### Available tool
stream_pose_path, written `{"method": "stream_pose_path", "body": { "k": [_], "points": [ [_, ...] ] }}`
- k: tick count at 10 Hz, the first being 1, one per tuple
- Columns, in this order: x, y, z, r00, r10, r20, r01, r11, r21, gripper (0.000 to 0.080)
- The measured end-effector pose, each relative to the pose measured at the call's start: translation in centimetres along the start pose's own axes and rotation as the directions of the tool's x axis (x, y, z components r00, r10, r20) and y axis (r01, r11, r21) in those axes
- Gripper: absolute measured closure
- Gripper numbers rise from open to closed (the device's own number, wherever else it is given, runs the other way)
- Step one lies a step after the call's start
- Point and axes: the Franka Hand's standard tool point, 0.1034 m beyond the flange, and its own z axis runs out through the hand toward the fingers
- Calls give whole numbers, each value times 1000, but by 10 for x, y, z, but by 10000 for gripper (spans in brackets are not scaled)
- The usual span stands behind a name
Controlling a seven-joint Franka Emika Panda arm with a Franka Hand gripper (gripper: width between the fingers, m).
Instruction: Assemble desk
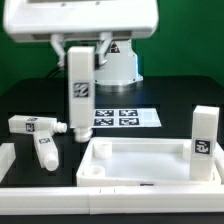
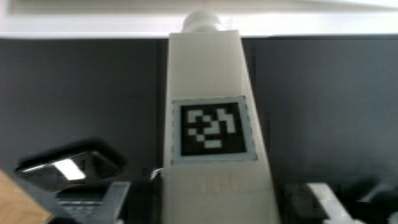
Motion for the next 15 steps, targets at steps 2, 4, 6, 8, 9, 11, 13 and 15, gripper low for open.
{"method": "stream_pose_path", "body": {
  "k": [2,4,6,8,9,11,13,15],
  "points": [
    [-13,1,18,998,-3,-67,-2,997,-71,515],
    [-15,1,19,999,2,-51,-5,998,-60,515],
    [-27,3,25,1000,19,-22,-20,998,-52,514],
    [-34,-5,24,999,41,29,-41,999,-7,514],
    [-42,-9,22,999,36,40,-36,999,-2,514],
    [-51,-15,25,998,43,49,-43,999,-4,514],
    [-55,-13,31,997,53,58,-53,999,-6,514],
    [-48,-15,36,996,76,55,-76,997,0,514]
  ]
}}
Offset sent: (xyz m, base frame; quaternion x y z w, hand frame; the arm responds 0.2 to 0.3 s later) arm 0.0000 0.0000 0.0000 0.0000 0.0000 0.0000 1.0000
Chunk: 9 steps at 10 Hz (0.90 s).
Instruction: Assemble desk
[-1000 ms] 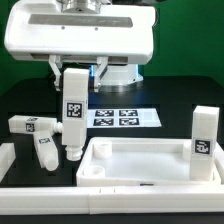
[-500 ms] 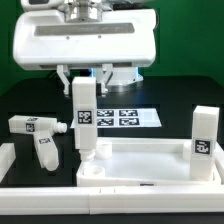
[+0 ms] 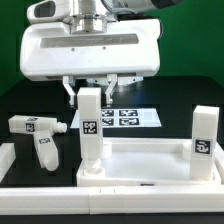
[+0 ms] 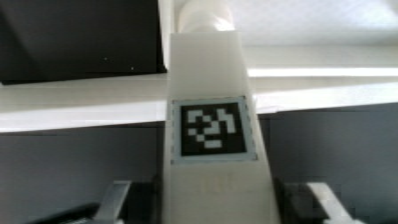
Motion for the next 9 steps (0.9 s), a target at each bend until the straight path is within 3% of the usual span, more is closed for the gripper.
{"method": "stream_pose_path", "body": {
  "k": [5,9],
  "points": [
    [3,-1,4,1000,19,-14,-19,1000,-7,514],
    [-5,-2,14,999,39,-10,-39,999,-15,514]
  ]
}}
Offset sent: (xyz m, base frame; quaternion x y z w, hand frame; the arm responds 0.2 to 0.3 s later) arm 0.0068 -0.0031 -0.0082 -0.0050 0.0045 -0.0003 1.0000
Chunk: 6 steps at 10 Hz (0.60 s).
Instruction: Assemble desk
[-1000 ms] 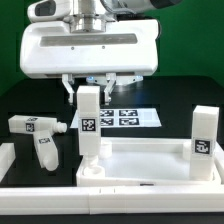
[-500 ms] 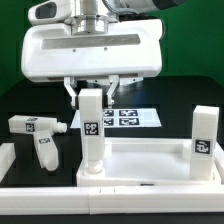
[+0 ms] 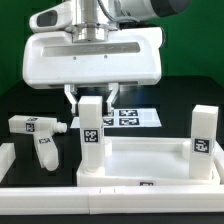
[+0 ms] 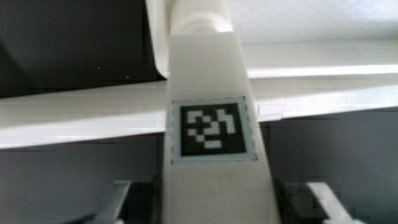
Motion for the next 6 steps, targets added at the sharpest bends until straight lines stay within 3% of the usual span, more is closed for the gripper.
{"method": "stream_pose_path", "body": {
  "k": [2,5,6],
  "points": [
    [1,-1,1,1000,1,-24,-2,1000,-12,514],
    [1,0,1,1000,3,-23,-3,1000,-12,514],
    [1,0,1,1000,3,-22,-3,1000,-12,362]
  ]
}}
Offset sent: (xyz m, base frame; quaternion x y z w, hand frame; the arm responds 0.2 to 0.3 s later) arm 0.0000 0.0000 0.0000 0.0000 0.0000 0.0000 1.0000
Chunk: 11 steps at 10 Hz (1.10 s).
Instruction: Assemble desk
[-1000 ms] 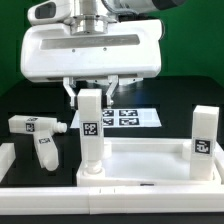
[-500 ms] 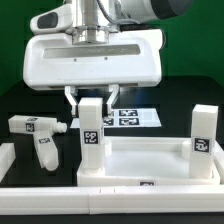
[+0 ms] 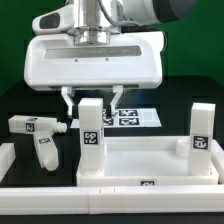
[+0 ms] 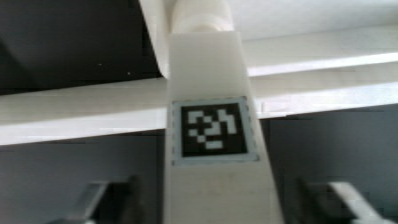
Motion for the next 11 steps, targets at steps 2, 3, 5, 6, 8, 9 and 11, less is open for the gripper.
{"method": "stream_pose_path", "body": {
  "k": [2,3,5,6,8,9,11],
  "points": [
    [3,-2,-2,994,46,99,-51,997,58,232],
    [15,5,-4,990,69,122,-78,994,72,166],
    [19,1,-3,950,104,296,-146,981,124,155],
    [21,3,-1,934,109,339,-160,979,126,151],
    [10,-2,1,882,106,460,-184,974,129,151],
    [7,-5,4,876,96,473,-172,978,120,151],
    [3,-12,7,873,89,480,-161,981,111,151]
  ]
}}
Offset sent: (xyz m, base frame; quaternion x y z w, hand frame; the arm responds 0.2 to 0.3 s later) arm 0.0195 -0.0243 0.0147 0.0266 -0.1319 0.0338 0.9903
